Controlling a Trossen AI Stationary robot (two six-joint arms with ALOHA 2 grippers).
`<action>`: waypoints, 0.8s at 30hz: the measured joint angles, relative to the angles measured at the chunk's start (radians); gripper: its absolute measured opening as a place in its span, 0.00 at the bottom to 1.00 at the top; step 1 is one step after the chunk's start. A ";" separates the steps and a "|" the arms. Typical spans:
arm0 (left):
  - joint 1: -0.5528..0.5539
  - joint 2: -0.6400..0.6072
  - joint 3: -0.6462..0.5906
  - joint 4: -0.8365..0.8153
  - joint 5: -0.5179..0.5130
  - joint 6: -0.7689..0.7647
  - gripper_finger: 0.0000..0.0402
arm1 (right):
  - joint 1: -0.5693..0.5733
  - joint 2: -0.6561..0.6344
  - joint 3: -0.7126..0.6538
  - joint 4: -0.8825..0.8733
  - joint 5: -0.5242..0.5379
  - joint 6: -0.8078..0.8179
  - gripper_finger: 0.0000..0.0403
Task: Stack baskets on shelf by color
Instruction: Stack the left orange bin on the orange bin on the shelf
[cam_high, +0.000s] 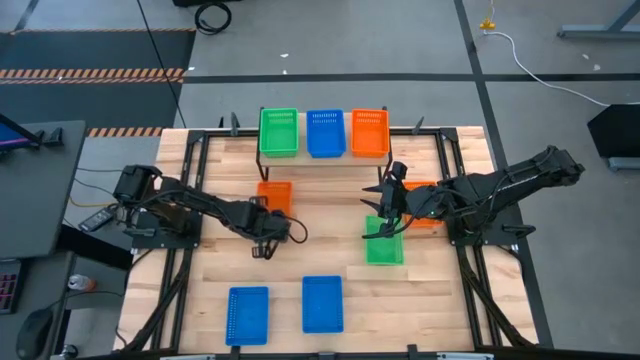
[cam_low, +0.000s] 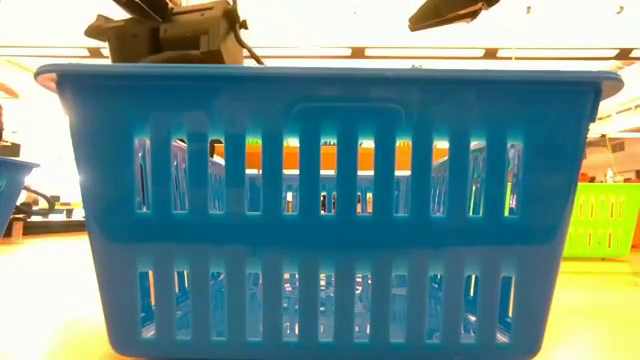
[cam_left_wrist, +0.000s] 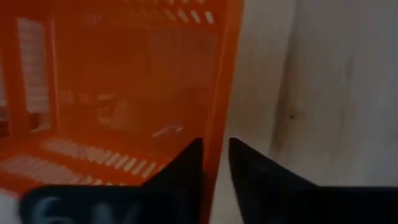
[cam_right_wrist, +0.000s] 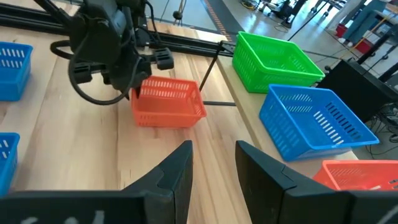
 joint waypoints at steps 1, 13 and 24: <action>-0.003 0.000 0.006 0.007 0.000 0.007 0.14 | 0.000 0.000 0.000 0.000 0.000 0.000 0.32; -0.006 0.000 0.098 0.286 0.029 0.220 0.01 | -0.001 0.060 0.002 -0.035 -0.072 0.141 0.32; 0.049 0.000 0.147 0.322 0.034 0.277 0.01 | 0.014 0.330 0.037 0.048 -0.154 0.063 0.32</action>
